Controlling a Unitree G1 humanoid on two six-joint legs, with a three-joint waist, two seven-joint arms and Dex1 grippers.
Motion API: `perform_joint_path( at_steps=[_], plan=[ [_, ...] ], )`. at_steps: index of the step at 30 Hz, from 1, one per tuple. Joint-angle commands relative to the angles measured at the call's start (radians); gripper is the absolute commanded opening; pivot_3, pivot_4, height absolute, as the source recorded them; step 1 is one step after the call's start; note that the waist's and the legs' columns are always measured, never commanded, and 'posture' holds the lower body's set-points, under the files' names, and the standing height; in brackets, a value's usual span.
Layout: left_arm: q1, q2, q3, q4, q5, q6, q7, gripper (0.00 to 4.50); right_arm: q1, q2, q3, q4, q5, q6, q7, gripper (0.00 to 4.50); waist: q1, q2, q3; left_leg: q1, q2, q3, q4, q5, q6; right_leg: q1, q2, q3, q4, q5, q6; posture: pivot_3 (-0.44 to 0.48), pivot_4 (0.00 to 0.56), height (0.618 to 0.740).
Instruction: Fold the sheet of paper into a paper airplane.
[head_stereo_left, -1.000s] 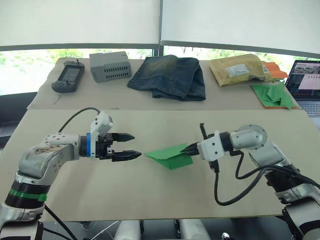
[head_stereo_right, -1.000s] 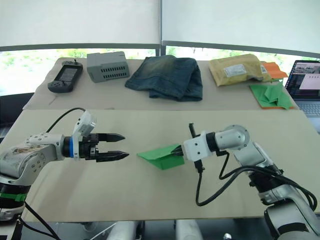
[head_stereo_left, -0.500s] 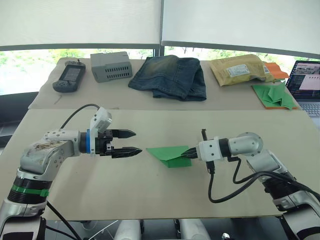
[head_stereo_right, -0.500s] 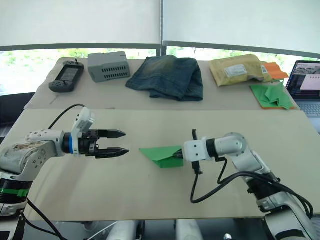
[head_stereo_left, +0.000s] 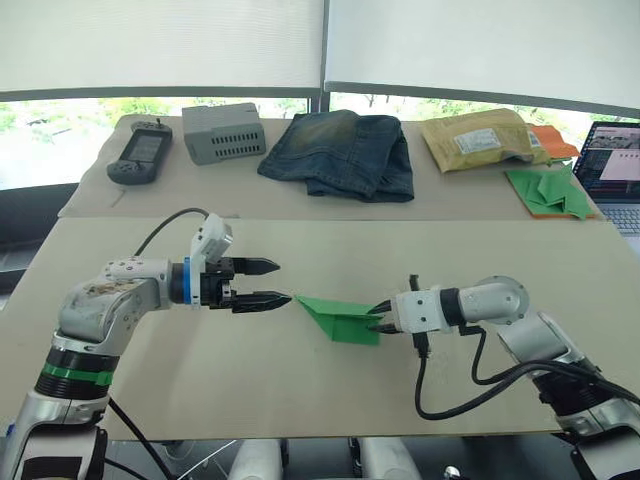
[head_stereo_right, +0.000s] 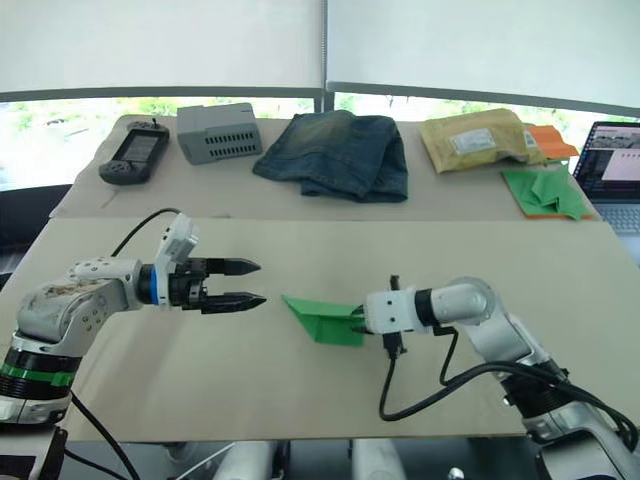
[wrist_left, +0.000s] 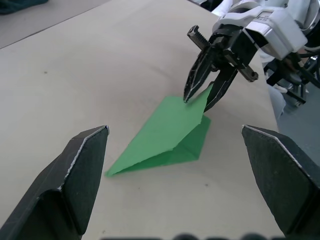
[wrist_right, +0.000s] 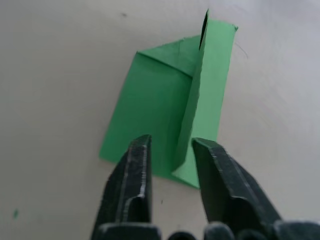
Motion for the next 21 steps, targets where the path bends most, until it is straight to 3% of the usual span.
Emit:
perform_joint_path(
  at_steps=[1, 3, 8, 13, 21],
  plan=[
    [-0.040, -0.014, -0.006, 0.014, 0.007, -0.025, -0.024, 4.50, -0.037, -0.050, -0.059, -0.107, 0.030, 0.050, 0.031, 3.04, 0.000, 0.000, 0.000, 0.000, 0.000, 0.000, 0.000, 0.000, 0.000, 0.000, 0.000, 0.000, 0.000, 0.000, 0.000, 0.000, 0.150, 0.728],
    [-0.062, -0.044, -0.021, 0.050, 0.030, -0.047, -0.016, 4.50, -0.044, -0.086, -0.086, -0.165, 0.059, 0.128, 0.051, 3.70, 0.002, 0.000, 0.000, 0.000, 0.000, 0.000, 0.000, 0.000, 0.000, 0.000, 0.000, 0.000, 0.000, 0.000, 0.000, 0.000, 0.150, 0.728],
    [-0.138, -0.136, -0.092, 0.187, 0.149, -0.186, -0.018, 4.50, -0.032, -0.162, -0.204, -0.350, 0.209, 0.400, 0.067, 3.70, 0.021, 0.000, 0.000, 0.000, -0.001, -0.001, 0.001, 0.000, 0.000, 0.000, 0.000, 0.000, 0.000, 0.000, 0.000, 0.000, 0.150, 0.728],
    [-0.223, -0.223, -0.165, 0.387, 0.263, -0.339, -0.060, 3.03, -0.003, -0.161, -0.296, -0.461, 0.262, 0.576, -0.035, 3.74, 0.023, 0.000, 0.000, -0.001, -0.001, -0.001, 0.002, 0.000, 0.000, 0.001, 0.000, 0.000, 0.000, 0.000, 0.000, 0.000, 0.150, 0.728],
    [-0.225, -0.296, -0.243, 0.570, 0.376, -0.524, -0.176, 0.27, 0.035, -0.125, -0.292, -0.568, 0.257, 0.715, -0.185, 3.74, 0.020, 0.000, 0.000, -0.002, -0.001, 0.000, 0.002, 0.000, 0.001, 0.000, 0.000, 0.001, -0.001, 0.001, 0.001, 0.000, 0.150, 0.728]
  ],
)
